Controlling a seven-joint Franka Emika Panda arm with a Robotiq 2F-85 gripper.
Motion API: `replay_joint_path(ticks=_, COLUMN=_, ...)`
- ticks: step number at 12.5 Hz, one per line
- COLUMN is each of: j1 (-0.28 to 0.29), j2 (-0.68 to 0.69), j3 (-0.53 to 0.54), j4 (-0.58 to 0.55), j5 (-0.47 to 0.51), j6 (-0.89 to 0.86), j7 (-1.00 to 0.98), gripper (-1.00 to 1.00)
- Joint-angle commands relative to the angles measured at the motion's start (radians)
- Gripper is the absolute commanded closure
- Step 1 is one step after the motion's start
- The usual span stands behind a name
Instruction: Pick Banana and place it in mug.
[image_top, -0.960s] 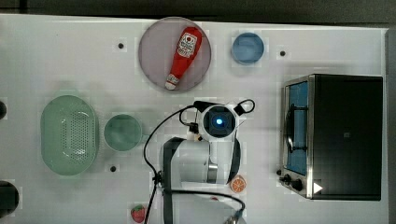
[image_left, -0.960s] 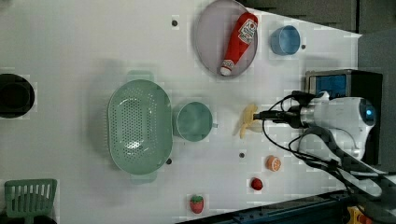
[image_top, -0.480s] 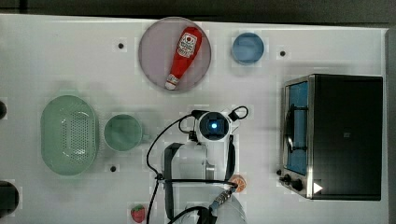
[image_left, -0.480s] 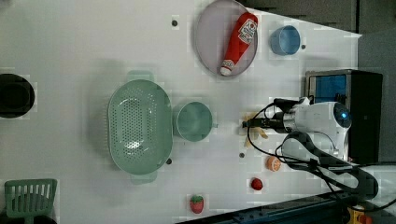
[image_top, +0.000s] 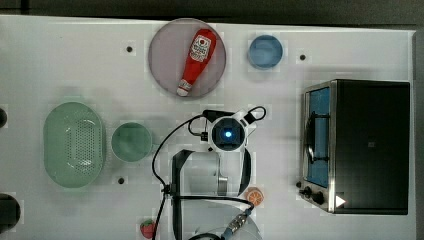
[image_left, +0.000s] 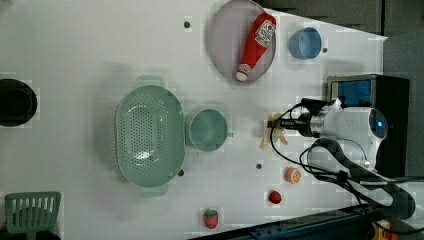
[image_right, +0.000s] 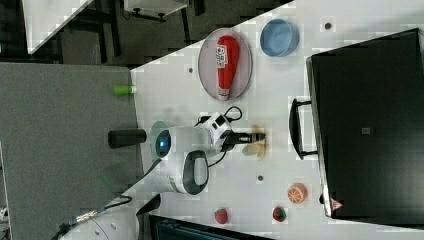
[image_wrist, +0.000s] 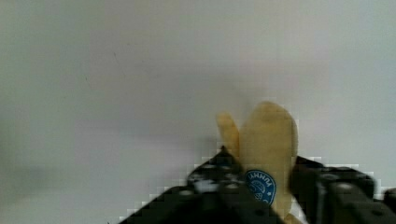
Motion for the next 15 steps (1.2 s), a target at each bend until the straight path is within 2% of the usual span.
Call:
replay_joint_path(ticks=1, j1=-0.024, j2=-0.041, j3=0.001, j4=-0.018, j5=-0.004, j6=0.022, j7=-0.026, gripper=0.38)
replay_joint_path(ticks=3, j1=-0.028, j2=-0.120, j3=-0.003, j4=-0.021, j5=-0.003, j6=-0.029, j7=-0.026, gripper=0.38)
replay_joint_path(ticks=6, j1=-0.032, j2=-0.293, j3=-0.011, j4=0.009, j5=-0.002, j6=-0.233, j7=-0.025, gripper=0.38)
replay_joint_path(ticks=9, j1=-0.036, j2=-0.460, j3=-0.023, j4=0.081, j5=-0.002, j6=-0.523, j7=-0.024, gripper=0.38)
replay_joint_path(ticks=12, j1=-0.034, j2=-0.598, j3=-0.021, j4=0.171, j5=-0.002, j6=-0.707, j7=-0.024, gripper=0.38)
replay_joint_path(ticks=15, j1=-0.024, j2=-0.643, j3=-0.004, j4=0.293, j5=-0.002, j6=-0.926, j7=0.018, gripper=0.38)
